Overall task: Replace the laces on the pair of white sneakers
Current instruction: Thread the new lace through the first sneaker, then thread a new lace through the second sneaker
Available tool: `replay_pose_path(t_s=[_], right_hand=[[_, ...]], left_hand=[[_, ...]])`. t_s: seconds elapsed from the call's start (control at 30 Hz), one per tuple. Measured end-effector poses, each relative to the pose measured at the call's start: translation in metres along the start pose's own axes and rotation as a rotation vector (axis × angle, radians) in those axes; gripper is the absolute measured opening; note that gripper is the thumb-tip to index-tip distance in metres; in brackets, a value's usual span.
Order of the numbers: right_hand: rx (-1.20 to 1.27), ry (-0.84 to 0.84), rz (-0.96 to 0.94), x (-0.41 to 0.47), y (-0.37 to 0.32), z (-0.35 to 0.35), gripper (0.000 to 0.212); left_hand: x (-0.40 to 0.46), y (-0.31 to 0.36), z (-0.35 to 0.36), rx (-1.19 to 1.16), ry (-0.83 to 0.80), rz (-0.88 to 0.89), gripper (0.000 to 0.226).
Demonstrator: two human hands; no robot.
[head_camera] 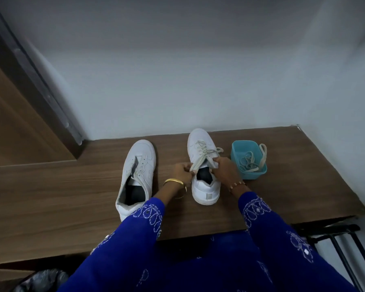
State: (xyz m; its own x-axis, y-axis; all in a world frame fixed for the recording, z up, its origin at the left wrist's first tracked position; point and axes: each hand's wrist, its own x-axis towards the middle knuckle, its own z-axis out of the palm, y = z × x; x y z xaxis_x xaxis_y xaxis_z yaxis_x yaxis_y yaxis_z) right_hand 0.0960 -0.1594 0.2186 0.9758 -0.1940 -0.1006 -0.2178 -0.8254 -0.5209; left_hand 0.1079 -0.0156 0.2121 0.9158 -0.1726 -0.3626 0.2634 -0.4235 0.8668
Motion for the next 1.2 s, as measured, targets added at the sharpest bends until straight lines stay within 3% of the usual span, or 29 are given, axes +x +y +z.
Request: replay_pose_path(t_s=[0.1, 0.17, 0.27, 0.37, 0.5, 0.63, 1.1, 1.2], right_hand=[[-0.053, 0.308, -0.146, -0.014, -0.021, 0.005, 0.023], [0.070, 0.360, -0.249, -0.027, -0.045, 0.013, 0.017], [0.290, 0.091, -0.265, -0.043, -0.078, 0.031, 0.015], [0.311, -0.180, -0.194, -0.049, -0.102, 0.056, 0.024], [0.386, -0.356, -0.134, -0.055, -0.122, 0.082, 0.051], [0.336, -0.416, -0.115, -0.058, -0.124, 0.086, 0.066], [0.114, -0.373, -0.121, -0.081, -0.059, 0.056, 0.066], [0.100, -0.374, -0.124, -0.081, -0.054, 0.056, 0.053]], left_hand=[[-0.004, -0.008, -0.026, -0.003, 0.090, 0.067, 0.024], [-0.011, -0.013, -0.053, 0.020, 0.203, 0.149, 0.022], [-0.024, -0.023, -0.092, -0.023, 0.450, 0.236, 0.018], [-0.031, -0.043, -0.119, 0.050, 0.594, 0.121, 0.022], [-0.034, -0.071, -0.133, 0.111, 0.493, -0.079, 0.035], [-0.038, -0.081, -0.123, 0.068, 0.408, -0.062, 0.034], [-0.073, -0.084, -0.044, 0.039, 0.288, 0.090, 0.038], [-0.075, -0.082, -0.043, 0.030, 0.282, 0.088, 0.037]])
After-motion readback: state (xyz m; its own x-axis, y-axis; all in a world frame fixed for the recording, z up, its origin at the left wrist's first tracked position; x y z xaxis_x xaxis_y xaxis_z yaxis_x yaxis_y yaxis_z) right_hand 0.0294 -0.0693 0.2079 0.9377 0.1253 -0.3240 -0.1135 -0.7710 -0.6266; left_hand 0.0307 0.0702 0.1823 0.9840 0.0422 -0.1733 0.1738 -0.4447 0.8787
